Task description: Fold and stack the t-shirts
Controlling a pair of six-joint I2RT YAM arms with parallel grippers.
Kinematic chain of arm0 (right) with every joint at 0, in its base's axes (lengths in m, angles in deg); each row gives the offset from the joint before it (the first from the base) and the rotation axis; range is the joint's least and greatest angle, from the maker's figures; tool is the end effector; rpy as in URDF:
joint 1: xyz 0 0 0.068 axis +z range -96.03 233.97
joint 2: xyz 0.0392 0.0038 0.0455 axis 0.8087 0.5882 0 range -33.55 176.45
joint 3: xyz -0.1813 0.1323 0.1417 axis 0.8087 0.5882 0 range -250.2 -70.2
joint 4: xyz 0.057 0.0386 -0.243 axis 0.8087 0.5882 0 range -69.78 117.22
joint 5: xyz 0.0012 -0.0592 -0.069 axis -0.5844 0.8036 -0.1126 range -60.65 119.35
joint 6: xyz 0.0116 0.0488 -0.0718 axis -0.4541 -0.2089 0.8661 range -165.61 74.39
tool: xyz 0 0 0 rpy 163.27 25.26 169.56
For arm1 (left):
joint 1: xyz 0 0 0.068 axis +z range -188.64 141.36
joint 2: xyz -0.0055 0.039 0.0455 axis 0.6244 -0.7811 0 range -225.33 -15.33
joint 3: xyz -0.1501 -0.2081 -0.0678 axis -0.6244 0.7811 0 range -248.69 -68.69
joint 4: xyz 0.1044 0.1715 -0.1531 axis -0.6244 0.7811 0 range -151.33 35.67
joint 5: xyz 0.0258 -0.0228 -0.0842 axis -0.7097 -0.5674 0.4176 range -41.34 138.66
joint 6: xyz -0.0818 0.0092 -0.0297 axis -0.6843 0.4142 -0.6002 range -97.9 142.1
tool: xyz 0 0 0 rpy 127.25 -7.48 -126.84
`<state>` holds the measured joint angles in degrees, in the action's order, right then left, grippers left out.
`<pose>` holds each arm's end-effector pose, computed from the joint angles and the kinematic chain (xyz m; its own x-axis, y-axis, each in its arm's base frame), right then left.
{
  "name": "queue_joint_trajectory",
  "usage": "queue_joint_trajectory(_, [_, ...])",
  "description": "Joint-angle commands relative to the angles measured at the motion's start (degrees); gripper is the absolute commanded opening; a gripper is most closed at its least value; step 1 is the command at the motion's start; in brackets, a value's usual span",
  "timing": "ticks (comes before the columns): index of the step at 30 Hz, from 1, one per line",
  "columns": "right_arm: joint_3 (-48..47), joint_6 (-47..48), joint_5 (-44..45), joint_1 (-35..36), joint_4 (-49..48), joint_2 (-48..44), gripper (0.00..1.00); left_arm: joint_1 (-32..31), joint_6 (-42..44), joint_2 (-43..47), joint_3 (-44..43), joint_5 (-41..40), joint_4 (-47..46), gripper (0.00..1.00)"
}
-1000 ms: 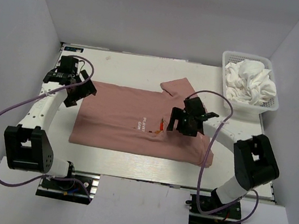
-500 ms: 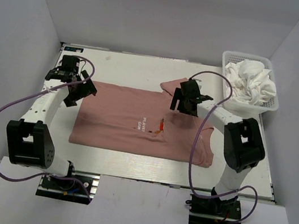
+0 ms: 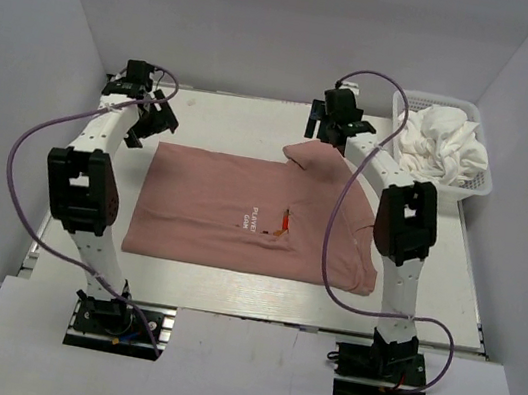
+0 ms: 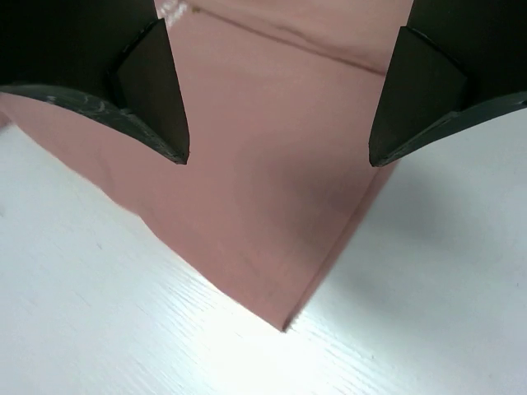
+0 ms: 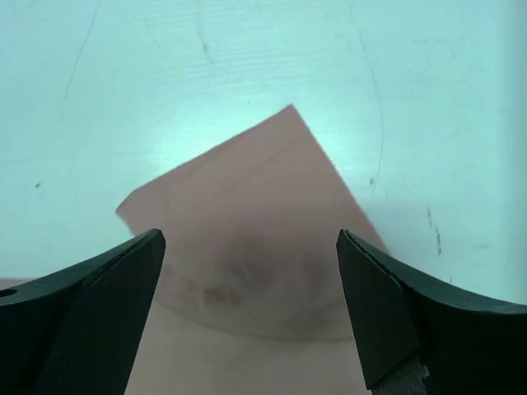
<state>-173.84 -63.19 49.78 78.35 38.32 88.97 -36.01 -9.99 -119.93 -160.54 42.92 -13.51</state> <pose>0.4823 0.1890 0.2219 -0.5626 0.0559 -0.8249 0.0388 0.9984 0.0412 0.4011 0.0261 0.2364 -0.6867 -0.5608 -0.4626 -0.5425 0.8189 -0.1873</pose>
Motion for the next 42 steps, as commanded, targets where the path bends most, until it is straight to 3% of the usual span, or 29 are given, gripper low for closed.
queue_joint_trajectory(1, [-9.3,4.9,-0.2,-1.5,3.2,7.2,0.9,0.7,1.8,-6.2,-6.6,-3.8,1.9,1.0])
queue_joint_trajectory(10, [-22.3,9.6,-4.9,-4.1,-3.2,20.6,0.9,0.7,3.9,-27.0,-26.7,-6.5,5.3,1.0])
queue_joint_trajectory(18, [-24.2,9.8,-6.5,-5.0,-6.0,24.6,0.9,0.7,4.4,-30.5,-26.2,-6.0,4.6,1.0])
queue_joint_trajectory(22, [-24.0,9.4,-8.1,-5.2,-4.7,25.9,0.9,0.7,4.4,-30.5,-22.2,-4.6,1.5,0.89])
queue_joint_trajectory(26, [-24.4,9.1,-9.8,-5.4,-4.1,26.5,0.9,0.7,4.4,-31.0,-21.4,-2.8,0.3,0.7])
queue_joint_trajectory(28, [-24.6,9.0,-10.1,-5.5,-4.0,26.7,0.89,0.7,4.4,-31.7,-21.4,-2.2,0.3,0.65])
queue_joint_trajectory(29, [-24.8,9.1,-10.2,-5.6,-3.6,26.7,0.85,0.7,4.4,-31.7,-20.9,-1.4,0.3,0.61])
queue_joint_trajectory(30, [-24.6,9.0,-11.1,-5.4,-3.1,26.7,0.7,0.7,4.4,-32.3,-20.9,-0.9,0.3,0.55])
queue_joint_trajectory(32, [-24.6,9.1,-11.7,-5.5,-2.0,26.5,0.54,0.7,4.4,-32.3,-20.9,0.2,0.3,0.41])
queue_joint_trajectory(33, [-24.2,9.0,-11.4,-5.5,-1.2,26.4,0.39,0.7,4.4,-32.3,-20.9,0.2,0.3,0.37])
queue_joint_trajectory(35, [-22.8,8.9,-10.8,-5.3,-0.1,25.7,0.27,0.7,4.4,-32.3,-20.9,0.2,0.3,0.28])
queue_joint_trajectory(36, [-20.8,9.0,-10.5,-5.1,-0.6,24.6,0.22,0.7,4.4,-32.3,-20.4,0.2,-0.3,0.19])
queue_joint_trajectory(38, [-17.7,8.2,-9.8,-5.0,-1.2,22.6,0.02,0.7,4.4,-31.1,-19.9,0.7,-0.8,0.1])
queue_joint_trajectory(39, [-15.7,7.8,-9.8,-5.1,-3.1,20.0,0.0,0.7,4.9,-31.1,-19.9,0.7,-0.8,0.0])
queue_joint_trajectory(42, [-9.9,7.1,-10.8,-5.2,-6.8,15.7,0.0,0.7,4.9,-30.5,-21.1,0.7,-0.2,0.0])
